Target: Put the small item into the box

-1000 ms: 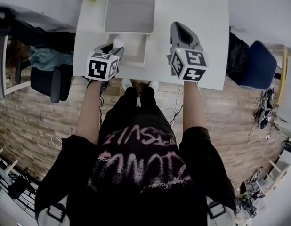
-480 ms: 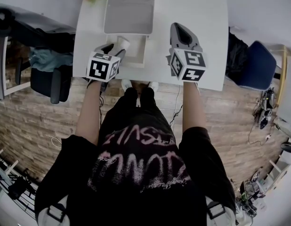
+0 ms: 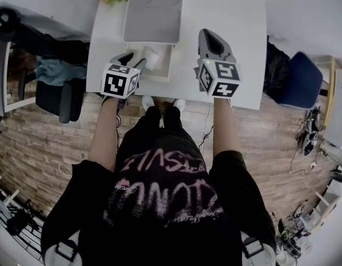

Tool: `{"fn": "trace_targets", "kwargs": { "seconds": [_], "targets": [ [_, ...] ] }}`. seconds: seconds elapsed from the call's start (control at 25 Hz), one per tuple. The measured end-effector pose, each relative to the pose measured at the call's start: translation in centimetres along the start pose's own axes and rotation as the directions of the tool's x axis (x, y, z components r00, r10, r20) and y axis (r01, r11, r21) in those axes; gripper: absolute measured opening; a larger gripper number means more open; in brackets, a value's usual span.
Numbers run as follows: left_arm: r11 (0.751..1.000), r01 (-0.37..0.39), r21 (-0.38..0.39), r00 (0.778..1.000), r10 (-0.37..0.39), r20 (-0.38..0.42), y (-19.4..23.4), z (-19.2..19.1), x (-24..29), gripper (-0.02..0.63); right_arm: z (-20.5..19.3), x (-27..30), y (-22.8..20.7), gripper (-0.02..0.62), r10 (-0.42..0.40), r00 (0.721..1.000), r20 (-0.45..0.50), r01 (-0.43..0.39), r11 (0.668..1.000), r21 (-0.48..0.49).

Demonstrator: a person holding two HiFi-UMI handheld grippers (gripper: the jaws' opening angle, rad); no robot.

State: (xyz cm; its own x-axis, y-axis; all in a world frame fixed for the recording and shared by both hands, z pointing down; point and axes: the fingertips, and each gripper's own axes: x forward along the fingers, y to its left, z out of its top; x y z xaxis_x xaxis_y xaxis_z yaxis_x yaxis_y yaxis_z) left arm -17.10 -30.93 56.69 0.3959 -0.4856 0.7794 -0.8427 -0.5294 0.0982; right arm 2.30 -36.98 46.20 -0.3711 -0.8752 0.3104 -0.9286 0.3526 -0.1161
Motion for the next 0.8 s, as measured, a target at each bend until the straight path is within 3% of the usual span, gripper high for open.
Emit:
{"fn": "trace_targets", "kwargs": {
  "seconds": [0.2, 0.48, 0.8],
  "targets": [
    [1.000, -0.009, -0.005, 1.000, 0.010, 0.026, 0.8, 0.5, -0.1, 0.153, 0.3, 0.7, 0.6, 0.010, 0.007, 1.000, 0.006, -0.007, 1.000, -0.003],
    [0.998, -0.056, -0.043, 0.994, 0.060, 0.092, 1.8, 2.0, -1.3, 0.018, 1.1, 0.4, 0.7, 0.009, 0.008, 1.000, 0.018, -0.008, 1.000, -0.013],
    [0.995, -0.086, -0.044, 0.981, 0.092, 0.173, 2.3, 4.3, -3.0, 0.003, 2.2, -0.3, 0.8, 0.009, 0.002, 0.999, 0.033, -0.001, 1.000, -0.014]
  ]
}}
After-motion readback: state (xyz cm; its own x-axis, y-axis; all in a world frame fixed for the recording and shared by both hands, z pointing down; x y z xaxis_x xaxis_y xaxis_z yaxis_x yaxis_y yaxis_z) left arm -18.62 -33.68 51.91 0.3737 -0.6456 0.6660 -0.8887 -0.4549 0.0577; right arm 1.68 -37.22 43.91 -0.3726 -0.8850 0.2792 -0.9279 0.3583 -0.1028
